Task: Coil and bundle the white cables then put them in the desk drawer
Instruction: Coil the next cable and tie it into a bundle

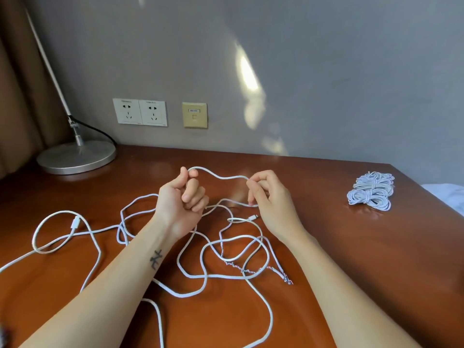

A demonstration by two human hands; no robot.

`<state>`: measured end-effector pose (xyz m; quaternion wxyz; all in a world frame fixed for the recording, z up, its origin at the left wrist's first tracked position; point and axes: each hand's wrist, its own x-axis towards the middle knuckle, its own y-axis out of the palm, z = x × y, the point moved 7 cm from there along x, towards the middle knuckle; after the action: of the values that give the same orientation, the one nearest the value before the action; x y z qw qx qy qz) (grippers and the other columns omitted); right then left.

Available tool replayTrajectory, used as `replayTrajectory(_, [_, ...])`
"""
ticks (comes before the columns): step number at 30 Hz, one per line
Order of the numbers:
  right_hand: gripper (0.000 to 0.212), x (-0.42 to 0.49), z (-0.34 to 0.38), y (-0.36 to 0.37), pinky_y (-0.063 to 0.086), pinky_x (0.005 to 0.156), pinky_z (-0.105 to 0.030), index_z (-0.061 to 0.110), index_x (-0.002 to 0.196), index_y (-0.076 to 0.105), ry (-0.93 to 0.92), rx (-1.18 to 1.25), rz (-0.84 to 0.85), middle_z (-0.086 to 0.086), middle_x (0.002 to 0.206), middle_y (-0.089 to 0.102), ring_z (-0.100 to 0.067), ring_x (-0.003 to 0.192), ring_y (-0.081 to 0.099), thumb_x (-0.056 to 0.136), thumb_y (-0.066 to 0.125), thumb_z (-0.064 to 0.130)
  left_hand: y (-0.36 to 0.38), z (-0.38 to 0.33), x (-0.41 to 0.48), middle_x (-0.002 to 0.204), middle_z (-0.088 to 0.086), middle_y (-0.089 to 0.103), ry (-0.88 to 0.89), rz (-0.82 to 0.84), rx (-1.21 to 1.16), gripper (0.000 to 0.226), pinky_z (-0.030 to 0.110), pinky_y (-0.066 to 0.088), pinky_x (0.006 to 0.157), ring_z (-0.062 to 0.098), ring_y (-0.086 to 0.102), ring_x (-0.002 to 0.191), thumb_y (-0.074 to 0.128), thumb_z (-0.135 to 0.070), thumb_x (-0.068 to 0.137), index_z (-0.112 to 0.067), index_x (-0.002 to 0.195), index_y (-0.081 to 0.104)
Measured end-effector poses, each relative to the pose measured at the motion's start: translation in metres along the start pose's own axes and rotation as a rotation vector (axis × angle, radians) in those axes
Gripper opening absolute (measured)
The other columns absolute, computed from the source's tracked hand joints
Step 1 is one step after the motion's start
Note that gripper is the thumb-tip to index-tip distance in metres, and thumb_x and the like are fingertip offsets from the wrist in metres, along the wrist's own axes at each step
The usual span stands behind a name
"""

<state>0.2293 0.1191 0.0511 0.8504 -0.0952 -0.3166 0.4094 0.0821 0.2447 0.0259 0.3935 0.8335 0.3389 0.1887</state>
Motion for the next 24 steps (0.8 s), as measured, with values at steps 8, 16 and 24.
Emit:
replayTrajectory(8, [0.007, -0.005, 0.008, 0.009, 0.052, 0.075, -0.010, 0.026, 0.100, 0.072, -0.013, -0.060, 0.059, 0.017, 0.092, 0.072, 0.000, 0.089, 0.068, 0.098, 0.070, 0.032, 0.010, 0.002, -0.013, 0.045, -0.004, 0.028, -0.067, 0.058, -0.261, 0.038, 0.023, 0.018, 0.054, 0.011, 0.016, 0.049, 0.047, -0.031, 0.102, -0.014, 0.072, 0.061])
replayTrajectory(16, [0.003, -0.010, 0.015, 0.025, 0.049, 0.073, -0.011, 0.042, 0.092, 0.079, 0.000, -0.135, 0.225, 0.020, 0.085, 0.068, 0.000, 0.090, 0.062, 0.089, 0.078, 0.040, 0.007, -0.007, -0.005, 0.070, -0.001, 0.039, 0.004, 0.066, -0.385, 0.039, 0.024, 0.037, 0.061, 0.013, 0.034, 0.058, 0.038, -0.030, 0.109, -0.011, 0.082, 0.059])
replayTrajectory(24, [0.015, -0.019, 0.025, 0.039, 0.048, 0.086, -0.013, 0.040, 0.106, 0.081, -0.037, -0.132, 0.394, 0.027, 0.093, 0.074, 0.002, 0.100, 0.062, 0.095, 0.070, 0.043, -0.004, -0.011, -0.002, 0.070, 0.003, 0.044, 0.065, -0.032, -0.254, 0.041, 0.028, 0.030, 0.067, 0.014, 0.031, 0.061, 0.034, -0.028, 0.109, -0.009, 0.084, 0.059])
